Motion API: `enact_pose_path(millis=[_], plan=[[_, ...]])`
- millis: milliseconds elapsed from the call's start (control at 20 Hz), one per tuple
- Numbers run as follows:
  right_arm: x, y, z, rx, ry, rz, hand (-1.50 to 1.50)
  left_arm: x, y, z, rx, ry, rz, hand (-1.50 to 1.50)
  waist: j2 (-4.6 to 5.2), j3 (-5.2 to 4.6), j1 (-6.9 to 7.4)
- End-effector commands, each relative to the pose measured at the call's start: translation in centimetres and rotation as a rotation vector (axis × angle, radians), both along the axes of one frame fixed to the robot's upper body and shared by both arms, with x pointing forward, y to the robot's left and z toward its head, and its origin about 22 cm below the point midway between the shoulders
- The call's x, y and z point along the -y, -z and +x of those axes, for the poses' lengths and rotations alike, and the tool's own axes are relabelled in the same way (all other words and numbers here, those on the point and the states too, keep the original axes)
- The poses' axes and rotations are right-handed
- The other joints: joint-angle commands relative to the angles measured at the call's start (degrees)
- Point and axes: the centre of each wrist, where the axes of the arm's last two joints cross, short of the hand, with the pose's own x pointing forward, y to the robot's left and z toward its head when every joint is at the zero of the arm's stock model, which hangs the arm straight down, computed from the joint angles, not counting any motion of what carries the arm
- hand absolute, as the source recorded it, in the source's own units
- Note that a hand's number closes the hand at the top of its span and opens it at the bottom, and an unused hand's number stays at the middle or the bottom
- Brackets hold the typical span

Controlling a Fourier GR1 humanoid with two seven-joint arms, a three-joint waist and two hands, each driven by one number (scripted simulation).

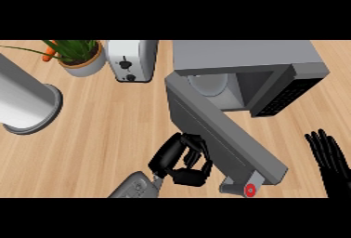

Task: Pick up the milk, place it into the microwave and close the microwave

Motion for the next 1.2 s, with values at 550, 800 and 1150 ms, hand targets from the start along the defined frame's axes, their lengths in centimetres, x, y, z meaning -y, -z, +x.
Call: enact_pose_path(millis=[550,800,1150], plan=[[-2.8,-7.1,0.6,0.102,-0.218,0.058,-1.5,4.1,0.6,0.7,-0.016,-0.053,-0.071,1.5,1.09,-0.2,-4.6],[-1.6,-8.6,0.6,0.088,-0.265,0.035,-1.5,4.6,-0.5,1.3,0.004,-0.126,-0.155,1.5,1.52,-0.24,-6.81],[-0.8,-11.2,1.5,0.106,-0.286,-0.05,-1.5,5.0,-3.3,4.0,0.023,-0.333,-0.234,1.5,1.94,-0.2,-7.95]])
